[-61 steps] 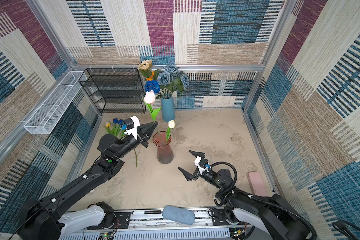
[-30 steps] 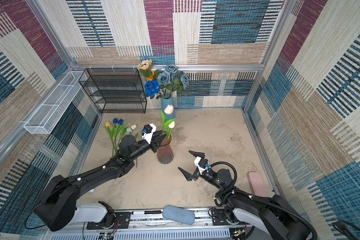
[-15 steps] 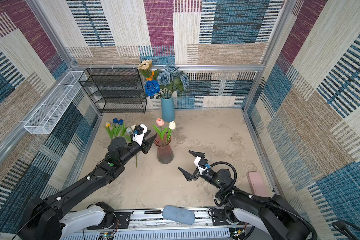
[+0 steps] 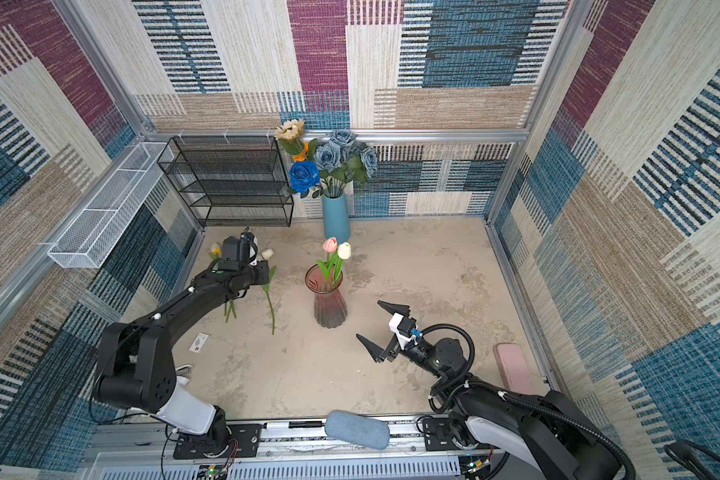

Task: Arrange the flowers into the vase
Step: 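Open the left gripper and move it back to the tulip bunch, then grasp another white tulip stem with the left gripper and lift it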

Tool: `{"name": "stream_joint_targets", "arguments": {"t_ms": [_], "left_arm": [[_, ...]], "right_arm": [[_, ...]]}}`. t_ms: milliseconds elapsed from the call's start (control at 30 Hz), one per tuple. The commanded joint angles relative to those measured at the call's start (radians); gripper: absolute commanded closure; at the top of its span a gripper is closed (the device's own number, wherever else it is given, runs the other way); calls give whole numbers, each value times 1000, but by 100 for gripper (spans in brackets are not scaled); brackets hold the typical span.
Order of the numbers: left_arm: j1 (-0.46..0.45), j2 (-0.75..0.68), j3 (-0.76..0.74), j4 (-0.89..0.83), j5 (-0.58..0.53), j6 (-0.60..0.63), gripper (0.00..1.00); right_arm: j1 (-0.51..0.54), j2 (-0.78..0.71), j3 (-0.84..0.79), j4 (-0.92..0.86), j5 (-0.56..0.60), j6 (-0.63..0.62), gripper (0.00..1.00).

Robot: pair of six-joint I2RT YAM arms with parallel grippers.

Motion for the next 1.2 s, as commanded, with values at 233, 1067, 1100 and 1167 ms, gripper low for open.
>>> {"name": "stream_joint_targets", "arguments": {"t_ms": [233, 1067, 1100, 1167], "left_arm": [[-6, 249, 170, -316, -26, -116, 53], [-11, 403, 323, -456, 1, -98, 95], [-11, 399, 320, -455, 5, -98, 97], [-13, 380, 309, -453, 12, -98, 100]], "right_arm": [[0, -4, 7, 29, -8, 3, 0], [1, -47, -8, 25, 6, 13, 0], [1, -48, -10, 28, 9, 13, 0], [1, -41, -8, 28, 15, 12, 0]]}}
